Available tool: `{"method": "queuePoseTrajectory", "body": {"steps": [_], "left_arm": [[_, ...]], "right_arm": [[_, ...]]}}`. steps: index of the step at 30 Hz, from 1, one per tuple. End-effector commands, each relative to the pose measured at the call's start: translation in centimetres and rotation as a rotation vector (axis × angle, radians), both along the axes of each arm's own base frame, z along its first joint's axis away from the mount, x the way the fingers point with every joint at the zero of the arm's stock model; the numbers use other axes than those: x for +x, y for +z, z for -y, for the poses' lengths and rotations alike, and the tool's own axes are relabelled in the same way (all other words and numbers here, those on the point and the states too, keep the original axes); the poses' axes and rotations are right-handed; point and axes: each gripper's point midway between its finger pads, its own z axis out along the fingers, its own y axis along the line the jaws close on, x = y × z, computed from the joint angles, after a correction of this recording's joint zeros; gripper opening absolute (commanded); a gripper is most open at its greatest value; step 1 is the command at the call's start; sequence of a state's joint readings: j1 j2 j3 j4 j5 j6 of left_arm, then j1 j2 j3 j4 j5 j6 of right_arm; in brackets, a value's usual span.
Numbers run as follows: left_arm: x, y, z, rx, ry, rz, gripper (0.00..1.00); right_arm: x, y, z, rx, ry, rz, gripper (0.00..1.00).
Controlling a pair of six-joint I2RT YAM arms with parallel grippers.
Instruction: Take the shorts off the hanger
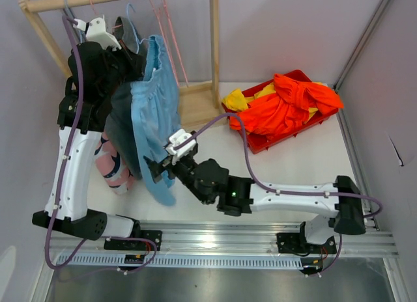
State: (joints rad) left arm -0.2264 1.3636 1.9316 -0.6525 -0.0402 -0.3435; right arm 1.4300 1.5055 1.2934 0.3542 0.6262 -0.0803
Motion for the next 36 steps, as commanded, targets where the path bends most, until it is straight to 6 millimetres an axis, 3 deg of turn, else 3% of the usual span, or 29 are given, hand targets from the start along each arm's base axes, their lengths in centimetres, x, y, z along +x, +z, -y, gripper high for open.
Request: {"method": "queuePoseTrajectory", "body": {"steps": [1,2,3,5,6,10,12,13,15,17,19,23,24,25,26,27,28,30,31,32,33,36], "left_arm": [[-1.7,4.6,-1.0,-0.059,0.042,0.152,0.0],[-1.9,4.6,-1.1,-0.058,0.045,0.153,0.0],[-2.1,4.7,-1.2,-0.054,0.047,0.159,0.0],[-2.1,4.5,-1.3,-0.051,0.05,0.153,0.0],[-2.2,4.5,-1.3,-0.051,0.05,0.153,0.0],[-2.7,4.9,-1.2,-0.059,0.039,0.159,0.0],[-3.2,5.2,-1.2,-0.067,0.036,0.166,0.0],[-3.6,5.5,-1.3,-0.071,0.036,0.174,0.0],[-4.0,5.6,-1.2,-0.073,0.028,0.177,0.0],[-4.2,5.7,-1.4,-0.067,0.031,0.18,0.0],[-4.2,5.6,-1.6,-0.06,0.039,0.176,0.0],[-3.8,5.5,-1.9,-0.039,0.051,0.177,0.0],[-3.6,5.5,-2.0,-0.036,0.059,0.176,0.0],[-3.6,5.9,-2.2,-0.033,0.067,0.184,0.0],[-3.3,6.0,-2.5,-0.022,0.077,0.187,0.0],[-3.1,6.2,-2.7,-0.016,0.084,0.189,0.0],[-3.4,7.6,-3.4,-0.017,0.102,0.224,0.0],[-1.7,7.2,-3.7,0.002,0.11,0.198,0.0],[-1.9,8.6,-4.1,-0.002,0.115,0.225,0.0],[-1.8,9.5,-4.7,-0.004,0.13,0.24,0.0],[-0.6,8.6,-4.8,-0.001,0.131,0.206,0.0],[-0.3,9.9,-5.0,-0.013,0.136,0.239,0.0]], "right_arm": [[1.2,4.8,-1.2,0.08,-0.069,0.088,0.99],[1.5,3.9,-2.6,0.058,-0.07,0.092,0.99],[1.6,5.4,-3.0,0.082,-0.073,0.097,0.99],[1.9,5.0,-4.5,0.072,-0.077,0.095,0.99],[2.0,5.9,-4.7,0.093,-0.078,0.098,0.99],[2.5,4.9,-5.9,0.102,-0.088,0.084,0.99],[3.4,3.8,-6.1,0.097,-0.109,0.07,0.94],[3.8,3.0,-6.2,0.089,-0.115,0.062,0.88],[4.7,1.8,-6.3,0.087,-0.121,0.039,0.59],[5.2,0.4,-6.1,0.066,-0.131,0.025,0.17],[5.1,-0.8,-5.6,0.039,-0.142,0.015,0.0],[3.0,-2.9,-3.3,0.008,-0.146,-0.005,0.0],[1.4,-3.5,-3.1,0.005,-0.124,-0.014,0.0],[0.7,-2.8,-1.7,0.025,-0.137,-0.025,0.0],[-0.2,-5.2,-0.8,-0.022,-0.139,-0.035,0.0],[-2.1,-5.8,-0.5,-0.016,-0.118,-0.058,0.0],[-2.7,-5.4,0.9,0.002,-0.14,-0.073,0.0],[-4.2,-8.0,2.3,-0.043,-0.145,-0.1,0.0],[-5.6,-8.5,2.6,-0.029,-0.128,-0.125,0.0],[-5.8,-8.7,3.5,-0.035,-0.154,-0.134,0.0],[-6.2,-9.5,3.9,-0.046,-0.157,-0.141,0.0],[-6.9,-10.0,4.4,-0.05,-0.168,-0.157,0.0]]}}
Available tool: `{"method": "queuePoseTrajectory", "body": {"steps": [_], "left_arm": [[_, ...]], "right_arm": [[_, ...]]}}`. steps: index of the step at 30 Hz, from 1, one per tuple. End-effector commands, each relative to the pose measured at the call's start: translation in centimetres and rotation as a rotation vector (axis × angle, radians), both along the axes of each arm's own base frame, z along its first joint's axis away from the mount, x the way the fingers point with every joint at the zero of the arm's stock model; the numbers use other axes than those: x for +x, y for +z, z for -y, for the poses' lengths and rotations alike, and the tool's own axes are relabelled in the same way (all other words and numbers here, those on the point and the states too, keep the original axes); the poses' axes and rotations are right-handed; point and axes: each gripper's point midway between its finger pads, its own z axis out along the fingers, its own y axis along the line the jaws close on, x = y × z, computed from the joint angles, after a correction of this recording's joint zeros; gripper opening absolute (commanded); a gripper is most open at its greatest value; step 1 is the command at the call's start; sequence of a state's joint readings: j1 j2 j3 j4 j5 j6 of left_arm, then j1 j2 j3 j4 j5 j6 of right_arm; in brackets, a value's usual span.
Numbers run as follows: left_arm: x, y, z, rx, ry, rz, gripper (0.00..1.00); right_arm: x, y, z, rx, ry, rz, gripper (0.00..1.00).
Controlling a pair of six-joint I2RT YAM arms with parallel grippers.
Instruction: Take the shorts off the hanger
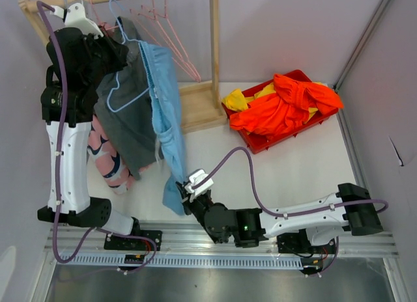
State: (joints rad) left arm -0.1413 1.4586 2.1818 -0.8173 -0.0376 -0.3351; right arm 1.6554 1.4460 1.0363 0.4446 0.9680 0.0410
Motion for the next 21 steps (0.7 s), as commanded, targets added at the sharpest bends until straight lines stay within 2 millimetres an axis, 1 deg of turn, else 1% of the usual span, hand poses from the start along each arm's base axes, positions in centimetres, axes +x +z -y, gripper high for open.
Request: {"method": "queuePoseTrajectory", "body": {"steps": [1,2,4,5,6,7,8,9,10,11,12,13,14,15,16,17,18,19,20,21], "left_arm": [[-0.1,7.2,-1.6,-0.013,0.046,0.247,0.0],[-0.2,7.6,-1.5,-0.019,0.041,0.254,0.0],[0.1,7.1,-1.5,-0.017,0.043,0.238,0.0],[0.0,7.0,-1.5,-0.016,0.041,0.234,0.0],[-0.2,6.9,-1.4,-0.018,0.033,0.23,0.0],[-0.9,6.7,-1.2,-0.025,0.019,0.222,0.0],[-1.2,6.0,-0.4,-0.03,-0.025,0.201,0.0],[-1.9,5.6,0.1,-0.037,-0.056,0.19,0.0],[-1.3,2.6,0.8,-0.044,-0.087,0.117,0.0],[-3.9,3.3,1.9,-0.055,-0.164,0.144,0.0],[-5.0,3.0,2.4,-0.06,-0.199,0.145,0.0],[-6.2,2.8,2.8,-0.063,-0.232,0.151,0.0],[-7.8,0.5,3.3,-0.069,-0.264,0.12,0.0],[-9.2,0.3,3.5,-0.065,-0.282,0.139,0.0],[-9.7,-1.4,3.6,-0.065,-0.291,0.114,0.0],[-10.4,-2.8,3.6,-0.06,-0.295,0.091,0.0],[-12.2,-2.8,3.3,-0.048,-0.293,0.112,0.0],[-12.7,-3.1,2.9,-0.027,-0.283,0.11,0.0],[-13.0,-3.5,2.7,-0.016,-0.272,0.101,0.0],[-13.5,-4.3,2.4,-0.005,-0.259,0.077,0.0]], "right_arm": [[-0.7,-2.3,1.3,-0.036,-0.058,-0.043,0.0],[-0.7,-2.3,1.1,-0.039,-0.055,-0.04,0.0],[-0.6,-2.3,1.0,-0.046,-0.057,-0.029,0.0],[0.1,-2.1,1.0,-0.045,-0.068,-0.023,0.0],[0.3,-2.1,0.6,-0.046,-0.054,-0.022,0.0],[1.0,-1.6,0.4,-0.029,-0.054,-0.021,0.0],[1.8,-1.1,0.3,-0.017,-0.055,-0.022,0.0],[4.3,-0.7,0.7,-0.01,-0.09,-0.016,0.0],[5.3,1.0,0.2,0.028,-0.066,-0.007,0.0],[6.8,2.0,0.2,0.039,-0.079,0.008,0.0],[10.3,3.1,1.4,0.041,-0.138,0.034,0.0],[11.8,4.0,1.2,0.024,-0.132,0.066,0.0],[13.7,7.0,1.7,0.059,-0.158,0.094,0.0],[15.4,8.7,2.4,0.052,-0.184,0.126,0.0],[18.9,9.6,4.2,0.032,-0.24,0.141,0.0],[20.5,11.4,5.4,0.045,-0.273,0.161,0.0],[21.9,15.4,7.0,0.104,-0.308,0.197,0.0],[24.7,16.9,10.0,0.109,-0.385,0.218,0.0],[25.9,18.5,11.4,0.128,-0.408,0.237,0.0],[26.7,22.3,13.6,0.193,-0.445,0.275,0.0]]}}
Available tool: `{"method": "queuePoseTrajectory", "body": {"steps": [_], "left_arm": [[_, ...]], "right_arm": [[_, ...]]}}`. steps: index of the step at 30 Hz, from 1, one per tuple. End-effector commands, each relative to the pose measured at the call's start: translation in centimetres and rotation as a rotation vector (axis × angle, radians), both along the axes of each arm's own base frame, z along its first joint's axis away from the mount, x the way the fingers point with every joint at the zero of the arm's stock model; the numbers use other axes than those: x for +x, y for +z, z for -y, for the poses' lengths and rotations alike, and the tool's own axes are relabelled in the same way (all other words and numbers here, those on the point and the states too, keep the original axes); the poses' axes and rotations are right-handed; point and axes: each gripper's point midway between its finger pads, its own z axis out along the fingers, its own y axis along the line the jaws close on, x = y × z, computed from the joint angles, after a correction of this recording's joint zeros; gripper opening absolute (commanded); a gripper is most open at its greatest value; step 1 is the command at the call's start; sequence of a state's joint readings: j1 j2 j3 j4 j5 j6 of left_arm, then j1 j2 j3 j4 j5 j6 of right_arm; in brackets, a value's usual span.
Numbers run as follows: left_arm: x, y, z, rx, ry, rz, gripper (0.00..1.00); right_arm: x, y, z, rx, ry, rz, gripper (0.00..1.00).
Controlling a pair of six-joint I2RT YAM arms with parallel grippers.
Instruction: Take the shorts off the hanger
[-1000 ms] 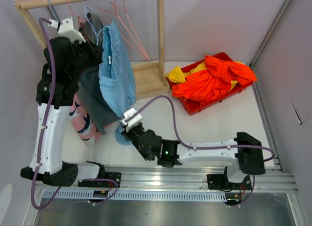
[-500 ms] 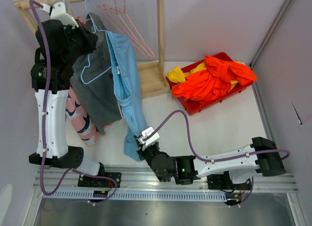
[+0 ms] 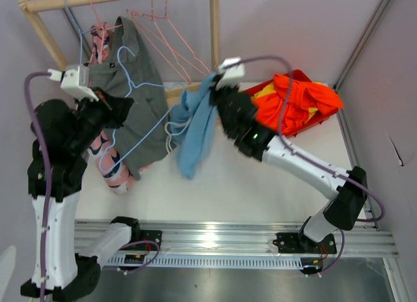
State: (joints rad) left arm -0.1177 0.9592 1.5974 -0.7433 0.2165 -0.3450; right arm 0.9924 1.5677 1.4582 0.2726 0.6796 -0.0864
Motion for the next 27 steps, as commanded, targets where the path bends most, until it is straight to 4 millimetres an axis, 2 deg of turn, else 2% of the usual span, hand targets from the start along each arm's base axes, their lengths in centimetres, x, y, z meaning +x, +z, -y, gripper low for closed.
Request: {"method": "queuePoseTrajectory", "body": {"steps": [1,2,3,4,6,7,8,9,10,11,12,13,14,15,16,17,18,19,20,21,22,23,24,25,26,27], "left_arm": [[-2.0,1.6,-0.1,0.037,-0.023,0.095,0.0],[-1.9,0.9,-0.3,0.046,-0.012,0.076,0.0],[-1.9,0.4,-0.5,0.053,-0.001,0.062,0.0],[-2.1,0.4,-0.9,0.059,0.017,0.068,0.0],[-1.8,-0.5,-1.2,0.061,0.037,0.055,0.0],[-1.8,-0.3,-1.4,0.058,0.054,0.065,0.0],[-1.6,-0.6,-1.5,0.059,0.059,0.062,0.0],[-1.4,-0.8,-1.7,0.059,0.069,0.057,0.0],[-0.9,-0.9,-2.0,0.06,0.091,0.055,0.0],[-0.7,-0.9,-2.2,0.061,0.105,0.054,0.0],[-0.4,-0.9,-2.4,0.062,0.117,0.056,0.0],[-0.1,-1.1,-2.5,0.065,0.127,0.053,0.0],[0.3,-0.9,-2.7,0.066,0.141,0.064,0.0],[0.7,-0.9,-2.8,0.068,0.15,0.064,0.0],[0.9,-0.7,-2.9,0.072,0.156,0.068,0.0],[1.2,-0.3,-3.0,0.072,0.163,0.08,0.0],[2.1,-0.3,-3.3,0.078,0.182,0.074,0.0],[2.6,-0.3,-3.4,0.083,0.19,0.075,0.0],[3.8,-0.2,-3.4,0.088,0.2,0.073,0.0],[4.4,0.2,-3.4,0.091,0.201,0.078,0.0],[5.1,0.3,-3.3,0.099,0.201,0.078,0.0],[5.4,1.8,-3.3,0.097,0.202,0.109,0.0],[7.2,1.2,-3.8,0.112,0.239,0.082,0.0],[8.0,1.3,-3.9,0.121,0.246,0.079,0.0],[8.4,2.5,-4.0,0.12,0.258,0.101,0.0],[8.8,3.9,-4.3,0.116,0.277,0.13,0.0]], "right_arm": [[3.8,12.9,8.7,0.169,-0.121,0.196,0.0],[4.9,13.8,9.6,0.171,-0.13,0.213,0.0],[5.2,16.7,11.5,0.207,-0.157,0.258,0.0],[6.6,17.4,13.9,0.199,-0.21,0.268,0.0],[8.5,17.8,15.7,0.189,-0.247,0.272,0.0],[8.9,18.6,16.8,0.192,-0.261,0.283,0.0],[10.2,18.2,18.7,0.188,-0.3,0.279,0.0],[10.9,17.9,19.6,0.186,-0.312,0.274,0.0],[11.7,16.5,20.3,0.173,-0.325,0.243,0.0],[12.3,15.6,21.0,0.172,-0.336,0.226,0.0],[12.6,14.9,22.7,0.181,-0.361,0.215,0.0],[12.8,14.3,23.0,0.197,-0.352,0.212,0.0],[13.7,10.6,23.1,0.169,-0.352,0.15,0.0],[14.0,9.1,23.9,0.178,-0.362,0.132,0.0],[13.6,8.5,24.1,0.187,-0.356,0.131,0.0],[14.1,4.6,24.0,0.157,-0.362,0.062,0.0],[14.1,2.9,24.0,0.163,-0.36,0.031,0.04],[13.9,1.7,23.7,0.158,-0.338,0.008,0.24],[13.8,-2.0,23.4,0.131,-0.329,-0.058,0.59],[13.5,-3.5,23.2,0.16,-0.321,-0.093,0.99],[12.7,-4.3,23.3,0.186,-0.316,-0.112,0.99],[12.1,-5.5,23.1,0.206,-0.305,-0.136,0.99],[11.1,-9.1,23.0,0.202,-0.298,-0.204,0.99],[10.1,-9.8,22.1,0.25,-0.27,-0.213,0.99],[8.4,-9.3,21.7,0.288,-0.241,-0.2,0.99],[6.9,-12.4,21.2,0.292,-0.219,-0.244,0.99]]}}
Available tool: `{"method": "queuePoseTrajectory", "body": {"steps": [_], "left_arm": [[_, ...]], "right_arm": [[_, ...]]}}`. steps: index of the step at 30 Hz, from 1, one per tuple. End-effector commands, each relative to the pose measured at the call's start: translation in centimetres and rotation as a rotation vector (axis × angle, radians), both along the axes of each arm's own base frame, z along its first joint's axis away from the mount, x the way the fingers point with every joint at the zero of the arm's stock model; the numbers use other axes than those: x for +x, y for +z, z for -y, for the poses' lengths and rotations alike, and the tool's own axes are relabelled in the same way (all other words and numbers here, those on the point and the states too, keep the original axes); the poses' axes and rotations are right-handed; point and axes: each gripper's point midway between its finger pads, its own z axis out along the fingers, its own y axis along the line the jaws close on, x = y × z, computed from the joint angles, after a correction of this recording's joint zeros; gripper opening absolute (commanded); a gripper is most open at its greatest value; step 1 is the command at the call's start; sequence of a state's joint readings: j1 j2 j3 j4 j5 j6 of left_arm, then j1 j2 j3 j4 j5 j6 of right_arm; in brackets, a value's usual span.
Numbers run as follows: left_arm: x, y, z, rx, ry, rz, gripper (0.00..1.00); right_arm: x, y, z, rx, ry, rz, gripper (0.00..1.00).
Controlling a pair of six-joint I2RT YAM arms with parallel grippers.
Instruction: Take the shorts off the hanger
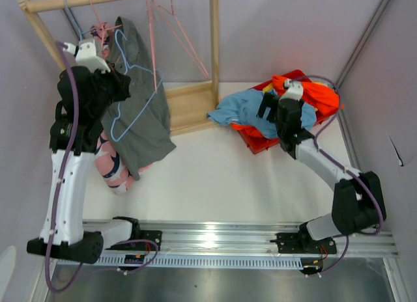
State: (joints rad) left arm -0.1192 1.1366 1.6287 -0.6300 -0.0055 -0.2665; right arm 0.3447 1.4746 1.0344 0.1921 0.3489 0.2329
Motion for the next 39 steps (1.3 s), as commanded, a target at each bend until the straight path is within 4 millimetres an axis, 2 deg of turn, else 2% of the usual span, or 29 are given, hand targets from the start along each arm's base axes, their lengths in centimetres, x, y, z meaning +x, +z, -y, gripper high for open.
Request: {"method": "queuePoseTrajectory", "body": {"steps": [1,2,3,4,5,6,7,9,10,11,14,16,17,25,28,31,32,35,36,37,38,39], "left_arm": [[2.8,4.5,-1.0,0.035,0.065,0.12,0.0],[3.2,5.8,-1.1,0.033,0.074,0.147,0.0],[3.5,7.2,-1.2,0.029,0.082,0.175,0.0],[4.9,7.5,-1.3,0.033,0.094,0.165,0.0],[5.6,7.5,-1.3,0.034,0.1,0.16,0.0],[6.2,7.5,-1.3,0.033,0.106,0.152,0.0],[6.8,8.9,-1.4,0.027,0.115,0.173,0.0],[7.8,9.0,-1.3,0.023,0.121,0.17,0.0],[7.5,11.0,-1.5,0.014,0.127,0.218,0.0],[8.8,10.3,-1.3,0.019,0.128,0.2,0.0],[9.9,11.9,-1.3,0.011,0.135,0.227,0.0],[10.8,11.5,-1.0,0.011,0.131,0.212,0.0],[11.0,12.0,-1.0,0.009,0.133,0.228,0.0],[14.7,9.5,-0.9,0.009,0.159,0.192,0.0],[15.4,8.8,-0.8,0.01,0.159,0.173,0.0],[15.0,8.4,-0.7,0.012,0.158,0.155,0.0],[14.2,9.2,-0.7,0.008,0.157,0.173,0.0],[12.4,9.8,-0.4,0.007,0.131,0.186,0.04],[11.8,10.2,-0.4,0.007,0.127,0.192,0.07],[11.1,10.5,-0.5,0.008,0.124,0.196,0.2],[10.7,9.7,-0.5,0.015,0.121,0.17,0.27],[9.1,10.8,-0.8,0.013,0.123,0.193,0.34]], "right_arm": [[-5.1,6.0,-3.3,0.259,0.106,0.194,0.99],[-5.8,4.0,-4.4,0.264,0.132,0.16,0.99],[-7.5,4.6,-4.8,0.288,0.157,0.188,0.99],[-8.9,2.3,-5.4,0.288,0.181,0.159,0.99],[-10.4,1.8,-6.9,0.307,0.224,0.151,0.99],[-11.4,2.0,-7.3,0.323,0.242,0.16,0.99],[-12.4,0.5,-7.6,0.325,0.261,0.133,0.99],[-14.2,0.3,-9.3,0.334,0.336,0.139,0.99],[-14.8,-0.1,-9.6,0.331,0.348,0.138,0.99],[-15.5,-1.3,-9.9,0.315,0.369,0.122,0.99],[-16.1,-2.7,-9.8,0.303,0.375,0.099,0.99],[-16.0,-3.1,-9.4,0.289,0.364,0.098,0.99],[-16.0,-3.3,-9.4,0.289,0.365,0.095,0.99],[-16.0,-3.5,-9.3,0.307,0.383,0.096,0.99],[-16.2,-3.6,-9.3,0.308,0.386,0.093,0.99],[-16.4,-3.9,-9.2,0.314,0.389,0.088,0.99],[-16.5,-3.9,-9.2,0.315,0.388,0.087,0.99],[-16.5,-3.9,-9.1,0.318,0.388,0.09,1.0],[-16.5,-3.9,-9.2,0.317,0.39,0.09,1.0],[-16.5,-4.1,-9.2,0.315,0.39,0.086,0.99],[-16.5,-4.0,-9.2,0.315,0.391,0.085,0.99],[-16.5,-4.0,-9.2,0.315,0.39,0.087,0.99]]}}
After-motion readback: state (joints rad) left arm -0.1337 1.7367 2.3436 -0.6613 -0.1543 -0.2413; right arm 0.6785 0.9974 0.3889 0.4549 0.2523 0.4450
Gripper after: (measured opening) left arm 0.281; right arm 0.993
